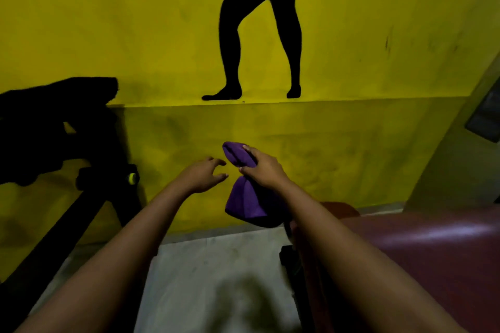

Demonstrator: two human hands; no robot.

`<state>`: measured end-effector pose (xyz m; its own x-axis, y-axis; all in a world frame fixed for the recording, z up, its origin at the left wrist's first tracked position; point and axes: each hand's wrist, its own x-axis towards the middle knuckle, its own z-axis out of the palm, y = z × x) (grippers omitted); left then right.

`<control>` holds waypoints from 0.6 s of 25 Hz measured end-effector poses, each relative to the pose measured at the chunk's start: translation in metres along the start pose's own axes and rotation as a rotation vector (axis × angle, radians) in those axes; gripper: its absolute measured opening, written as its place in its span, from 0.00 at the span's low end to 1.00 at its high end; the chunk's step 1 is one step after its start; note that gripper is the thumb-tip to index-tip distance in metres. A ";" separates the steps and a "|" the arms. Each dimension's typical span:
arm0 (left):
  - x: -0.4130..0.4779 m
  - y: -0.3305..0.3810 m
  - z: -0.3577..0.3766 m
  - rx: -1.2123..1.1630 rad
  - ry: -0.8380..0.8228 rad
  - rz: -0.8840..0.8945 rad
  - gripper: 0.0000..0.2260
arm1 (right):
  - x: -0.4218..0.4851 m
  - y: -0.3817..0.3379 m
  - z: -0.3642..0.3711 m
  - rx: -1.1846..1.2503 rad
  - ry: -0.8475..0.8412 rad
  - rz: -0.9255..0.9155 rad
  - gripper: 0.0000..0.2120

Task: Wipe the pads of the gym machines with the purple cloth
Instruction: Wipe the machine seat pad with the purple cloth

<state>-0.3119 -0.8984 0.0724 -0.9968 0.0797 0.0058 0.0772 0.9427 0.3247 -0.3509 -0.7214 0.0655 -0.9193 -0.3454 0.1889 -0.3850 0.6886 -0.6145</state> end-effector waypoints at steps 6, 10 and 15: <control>0.154 -0.033 0.007 -0.015 -0.063 0.201 0.21 | 0.095 0.082 -0.010 -0.040 0.013 0.109 0.31; 0.246 -0.040 0.036 0.008 -0.161 0.257 0.21 | 0.153 0.147 -0.005 -0.005 0.026 0.235 0.31; 0.333 -0.034 0.066 -0.047 -0.242 0.318 0.22 | 0.199 0.206 0.014 0.021 0.027 0.377 0.31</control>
<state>-0.6447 -0.8826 0.0005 -0.8895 0.4441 -0.1079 0.3743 0.8434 0.3854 -0.6116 -0.6572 -0.0344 -0.9981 -0.0525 -0.0336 -0.0173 0.7511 -0.6600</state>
